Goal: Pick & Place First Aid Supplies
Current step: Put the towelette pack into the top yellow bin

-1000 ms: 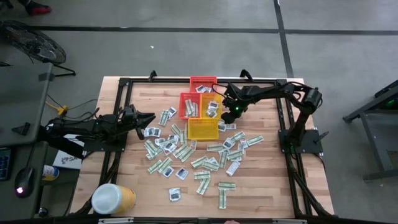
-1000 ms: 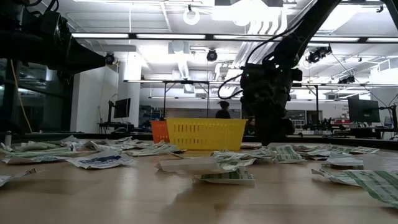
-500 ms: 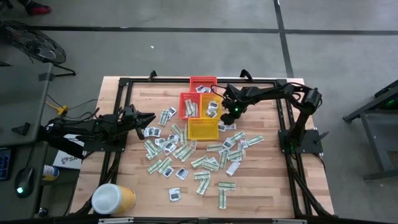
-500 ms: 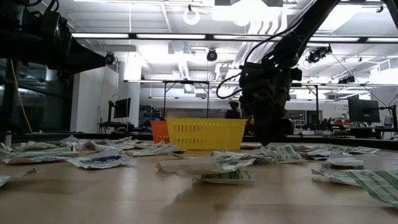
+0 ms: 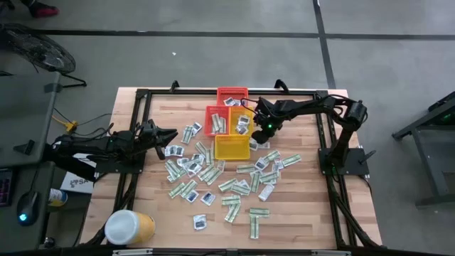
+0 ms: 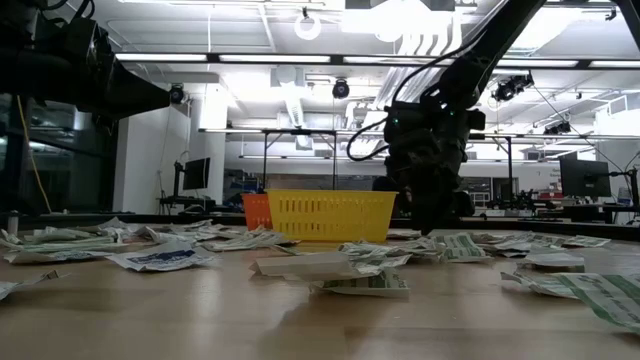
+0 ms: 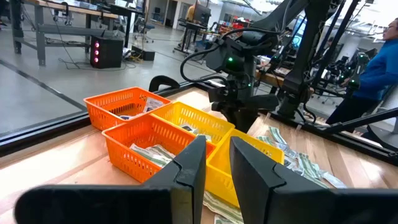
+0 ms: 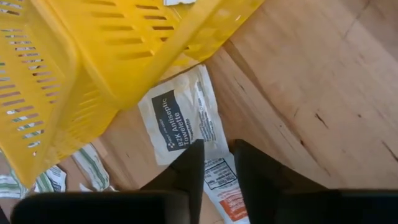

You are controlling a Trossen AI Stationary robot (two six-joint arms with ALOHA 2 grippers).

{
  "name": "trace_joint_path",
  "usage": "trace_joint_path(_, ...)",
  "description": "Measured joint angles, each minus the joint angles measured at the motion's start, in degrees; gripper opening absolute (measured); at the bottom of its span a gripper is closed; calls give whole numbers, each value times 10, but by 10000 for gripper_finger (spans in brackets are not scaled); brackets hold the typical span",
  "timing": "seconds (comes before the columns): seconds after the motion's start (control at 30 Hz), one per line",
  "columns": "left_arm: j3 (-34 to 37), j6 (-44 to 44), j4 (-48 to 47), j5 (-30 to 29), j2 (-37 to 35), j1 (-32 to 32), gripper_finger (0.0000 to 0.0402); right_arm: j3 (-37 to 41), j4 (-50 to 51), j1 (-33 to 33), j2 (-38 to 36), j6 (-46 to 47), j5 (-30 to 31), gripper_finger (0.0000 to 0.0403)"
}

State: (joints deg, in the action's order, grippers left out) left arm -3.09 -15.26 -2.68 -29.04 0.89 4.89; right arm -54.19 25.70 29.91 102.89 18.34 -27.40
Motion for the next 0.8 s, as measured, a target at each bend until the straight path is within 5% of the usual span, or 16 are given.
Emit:
trace_joint_path(0.3,0,0,0,0,0,0,73,0,-2,0,0,22,25,4)
trace_joint_path(0.8,0,0,0,0,0,0,73,0,64,9,-87,-6,18,1)
